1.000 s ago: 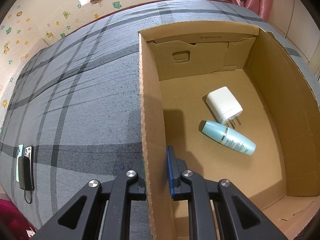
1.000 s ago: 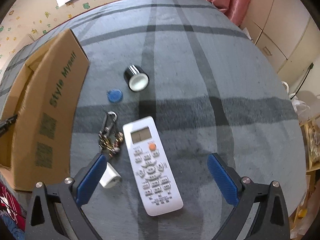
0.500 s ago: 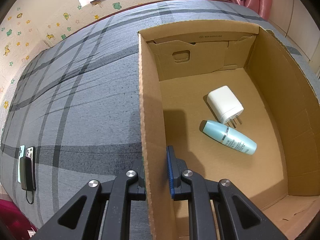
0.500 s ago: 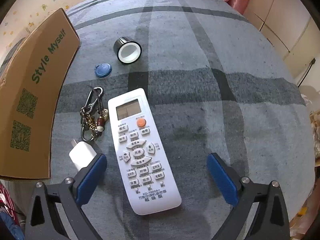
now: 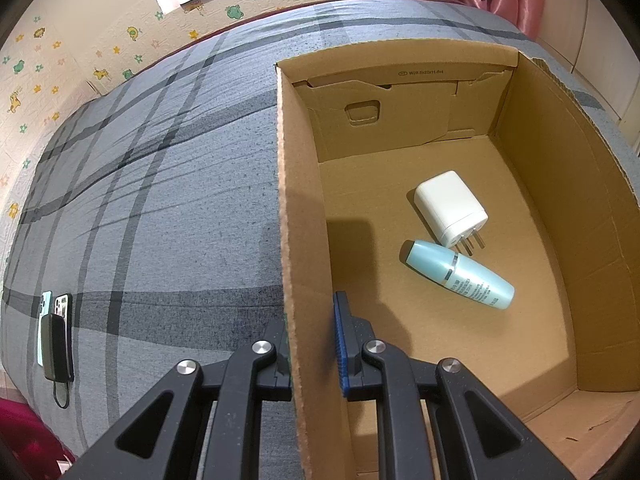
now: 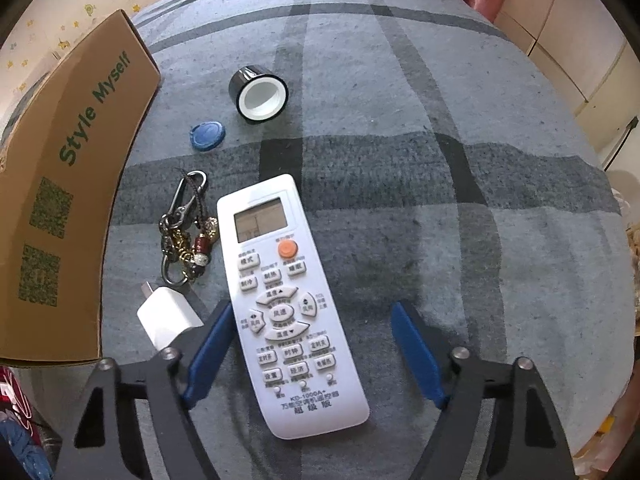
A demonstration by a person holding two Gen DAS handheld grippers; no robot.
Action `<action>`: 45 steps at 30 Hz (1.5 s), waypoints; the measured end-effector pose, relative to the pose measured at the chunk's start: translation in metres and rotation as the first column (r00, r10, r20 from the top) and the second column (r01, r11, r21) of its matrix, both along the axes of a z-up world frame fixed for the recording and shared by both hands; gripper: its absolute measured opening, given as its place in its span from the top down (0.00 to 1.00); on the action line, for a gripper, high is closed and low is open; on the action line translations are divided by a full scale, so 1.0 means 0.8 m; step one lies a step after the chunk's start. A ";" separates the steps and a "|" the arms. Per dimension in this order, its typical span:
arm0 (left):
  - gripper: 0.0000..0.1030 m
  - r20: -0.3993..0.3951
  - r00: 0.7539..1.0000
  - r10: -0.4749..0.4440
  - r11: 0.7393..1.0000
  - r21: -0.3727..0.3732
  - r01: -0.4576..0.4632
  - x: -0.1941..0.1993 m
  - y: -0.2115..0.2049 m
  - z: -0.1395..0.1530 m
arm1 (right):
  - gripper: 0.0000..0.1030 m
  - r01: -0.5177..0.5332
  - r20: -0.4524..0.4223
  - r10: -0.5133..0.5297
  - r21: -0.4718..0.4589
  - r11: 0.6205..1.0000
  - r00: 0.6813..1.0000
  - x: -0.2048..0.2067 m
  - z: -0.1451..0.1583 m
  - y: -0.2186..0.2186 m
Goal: Organize rigid objects
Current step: 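Grasp the white remote with the right tool, then lift the remote with the right tool and carry it over the box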
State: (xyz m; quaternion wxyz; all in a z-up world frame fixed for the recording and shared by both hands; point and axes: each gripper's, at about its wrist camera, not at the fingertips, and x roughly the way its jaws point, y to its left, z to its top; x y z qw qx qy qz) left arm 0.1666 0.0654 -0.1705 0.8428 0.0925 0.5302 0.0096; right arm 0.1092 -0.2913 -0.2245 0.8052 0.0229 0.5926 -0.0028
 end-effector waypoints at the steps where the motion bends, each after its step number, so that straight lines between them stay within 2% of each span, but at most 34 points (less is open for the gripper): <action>1: 0.86 0.000 1.000 0.000 1.000 -0.001 0.000 0.000 0.000 0.000 | 0.23 -0.003 0.001 0.003 0.003 1.000 1.000 0.001 0.000 0.001; 3: 0.85 0.001 1.000 -0.001 1.000 0.000 0.001 0.000 0.000 0.000 | 0.27 -0.012 -0.005 0.012 0.006 1.000 1.000 0.005 -0.001 0.004; 5: 0.85 0.000 1.000 0.000 1.000 -0.001 0.000 0.000 0.001 0.000 | 0.42 -0.022 -0.007 0.022 0.009 1.000 1.000 0.007 -0.001 0.009; 6: 0.85 -0.001 1.000 0.000 1.000 -0.001 0.000 0.001 0.001 -0.001 | 0.46 -0.028 -0.011 0.028 0.013 1.000 1.000 0.008 -0.002 0.011; 8: 0.85 -0.001 1.000 0.000 1.000 0.000 0.000 0.001 0.001 -0.001 | 0.50 -0.037 -0.007 0.037 0.000 0.999 0.999 0.008 -0.001 0.016; 29: 0.85 -0.001 1.000 -0.002 1.000 0.005 0.002 0.001 0.001 -0.001 | 0.52 0.015 0.041 -0.015 0.003 1.000 0.999 0.013 0.020 0.018; 37: 0.85 -0.001 1.000 -0.003 1.000 0.004 0.003 0.001 0.000 -0.001 | 0.52 0.013 0.070 -0.013 0.000 1.000 0.997 0.011 0.047 0.020; 45: 0.85 -0.002 1.000 -0.003 1.000 0.003 0.003 0.001 0.000 -0.001 | 0.52 -0.012 0.115 0.012 -0.005 1.000 0.993 0.014 0.093 0.033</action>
